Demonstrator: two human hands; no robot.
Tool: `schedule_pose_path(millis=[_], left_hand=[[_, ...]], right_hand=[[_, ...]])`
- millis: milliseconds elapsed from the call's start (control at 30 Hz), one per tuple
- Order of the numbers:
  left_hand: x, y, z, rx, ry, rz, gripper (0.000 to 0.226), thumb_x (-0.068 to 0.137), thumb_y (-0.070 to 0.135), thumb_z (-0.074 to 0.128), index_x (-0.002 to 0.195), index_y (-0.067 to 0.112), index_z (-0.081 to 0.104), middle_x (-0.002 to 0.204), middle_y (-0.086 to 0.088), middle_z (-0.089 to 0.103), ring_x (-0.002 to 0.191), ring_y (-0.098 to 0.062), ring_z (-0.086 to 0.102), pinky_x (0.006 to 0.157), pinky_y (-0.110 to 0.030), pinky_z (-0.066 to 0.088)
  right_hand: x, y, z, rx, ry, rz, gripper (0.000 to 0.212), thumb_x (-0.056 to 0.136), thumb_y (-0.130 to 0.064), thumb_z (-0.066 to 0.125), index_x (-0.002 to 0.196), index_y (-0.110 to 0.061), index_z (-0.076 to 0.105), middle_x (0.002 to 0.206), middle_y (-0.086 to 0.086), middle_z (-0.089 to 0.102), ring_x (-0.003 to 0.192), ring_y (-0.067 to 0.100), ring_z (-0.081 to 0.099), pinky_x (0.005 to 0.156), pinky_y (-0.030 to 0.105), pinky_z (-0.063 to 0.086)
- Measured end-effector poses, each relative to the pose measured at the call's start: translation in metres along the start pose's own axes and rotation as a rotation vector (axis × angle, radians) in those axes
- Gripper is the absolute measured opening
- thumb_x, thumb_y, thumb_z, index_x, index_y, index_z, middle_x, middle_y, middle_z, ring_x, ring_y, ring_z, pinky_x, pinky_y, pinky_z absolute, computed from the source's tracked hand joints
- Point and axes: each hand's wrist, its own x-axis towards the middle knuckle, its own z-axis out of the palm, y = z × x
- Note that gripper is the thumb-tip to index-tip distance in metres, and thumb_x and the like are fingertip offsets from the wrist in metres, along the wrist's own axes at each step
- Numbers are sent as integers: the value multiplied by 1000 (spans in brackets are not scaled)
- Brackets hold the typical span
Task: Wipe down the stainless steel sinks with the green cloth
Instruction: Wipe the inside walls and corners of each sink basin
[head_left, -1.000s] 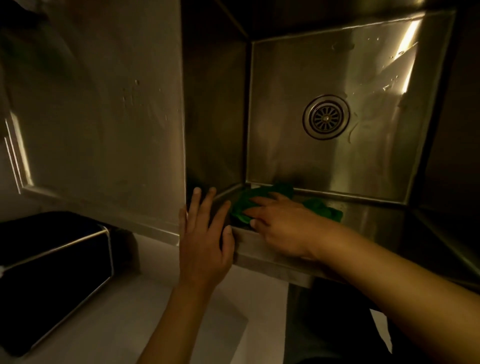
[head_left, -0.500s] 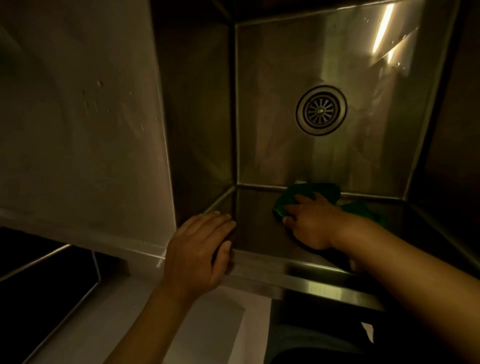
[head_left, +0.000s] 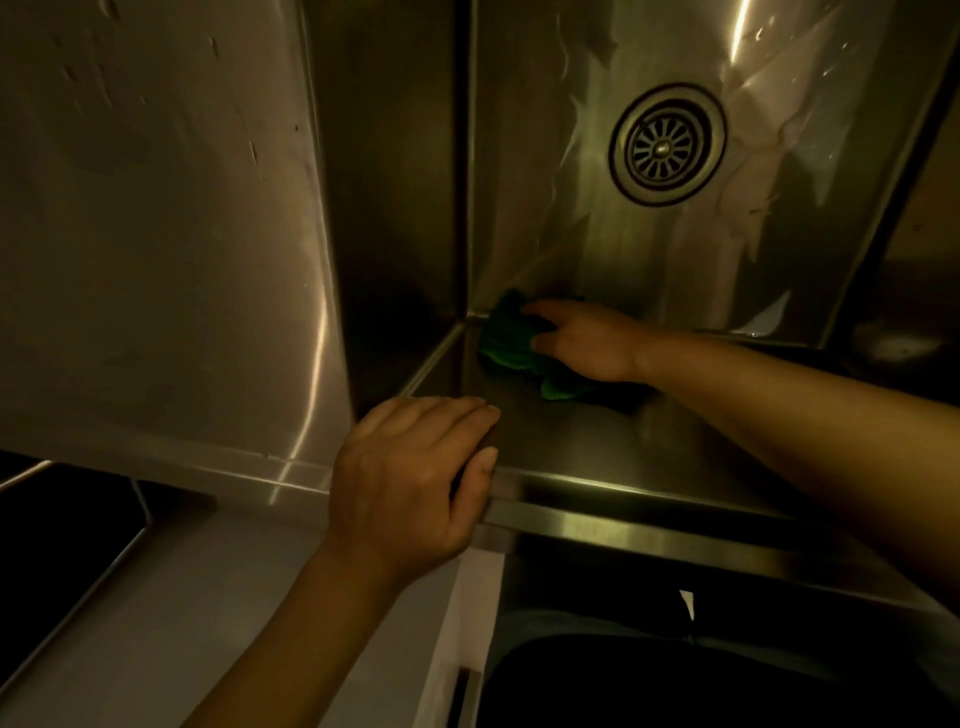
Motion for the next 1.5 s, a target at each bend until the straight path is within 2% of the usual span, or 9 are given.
schedule_pose_path(millis=[133, 267, 400, 533, 667, 1033, 1200, 1333, 1500], left_hand=[[-1, -3, 1, -15, 7, 8, 44, 106, 38, 41, 122, 16, 76, 123, 0, 75, 112, -18, 69, 95, -35, 48], [-1, -3, 2, -23, 21, 3, 45, 106, 38, 42, 125, 14, 74, 126, -2, 73, 115, -19, 68, 101, -29, 41], [-1, 0, 1, -40, -23, -35, 46, 105, 39, 42, 133, 16, 70, 133, -1, 70, 122, -18, 63, 106, -25, 33], [9, 21, 0, -15, -124, -149, 50, 102, 49, 40, 135, 24, 67, 136, 3, 67, 124, -16, 59, 100, -32, 31], [31, 49, 1, 26, -303, -187, 59, 101, 62, 31, 119, 26, 75, 120, 1, 74, 107, -22, 69, 86, -38, 46], [48, 71, 3, -56, -313, -265, 60, 98, 64, 29, 104, 25, 76, 96, 4, 74, 86, -20, 69, 66, -31, 44], [48, 74, 1, -78, -277, -275, 56, 97, 60, 34, 108, 24, 76, 95, 3, 75, 84, -21, 69, 64, -29, 38], [46, 74, 2, -127, -230, -292, 49, 97, 56, 40, 112, 24, 74, 98, 1, 74, 87, -24, 68, 65, -31, 42], [42, 77, 6, -150, -92, -309, 45, 97, 48, 48, 118, 16, 74, 102, -8, 75, 91, -32, 68, 76, -37, 44]], right_hand=[[13, -12, 1, 66, -47, -29, 45, 95, -31, 70, 139, -24, 61, 148, -3, 55, 131, 15, 54, 111, 25, 38], [-5, -19, 13, 43, -90, -173, 41, 101, -28, 61, 141, -25, 59, 148, -5, 55, 137, 11, 49, 120, 31, 32], [-60, -9, 3, -81, -117, -244, 43, 105, -36, 50, 147, -32, 51, 158, -13, 40, 148, 4, 29, 124, 24, 16], [-137, 14, -15, -172, -76, -168, 51, 99, -58, 34, 149, -51, 39, 161, -28, 24, 152, -2, 6, 124, 24, 5], [-179, 39, -31, -193, -37, -42, 62, 89, -68, 26, 148, -53, 38, 161, -28, 23, 153, -1, 7, 126, 28, 9], [-95, 101, -51, -247, -42, 254, 49, 106, -42, 43, 154, -31, 40, 164, -1, 30, 148, 24, 32, 122, 36, 22], [-52, 59, -24, -241, -64, 115, 50, 106, -42, 46, 154, -29, 42, 165, -1, 29, 150, 23, 29, 123, 34, 18], [-71, 38, -20, -129, -99, -94, 41, 103, -26, 57, 143, -20, 57, 150, 0, 51, 136, 12, 46, 112, 17, 29], [-135, 48, -42, -142, -115, -175, 50, 97, -13, 65, 145, -19, 54, 149, -3, 49, 138, 7, 44, 120, 25, 28]])
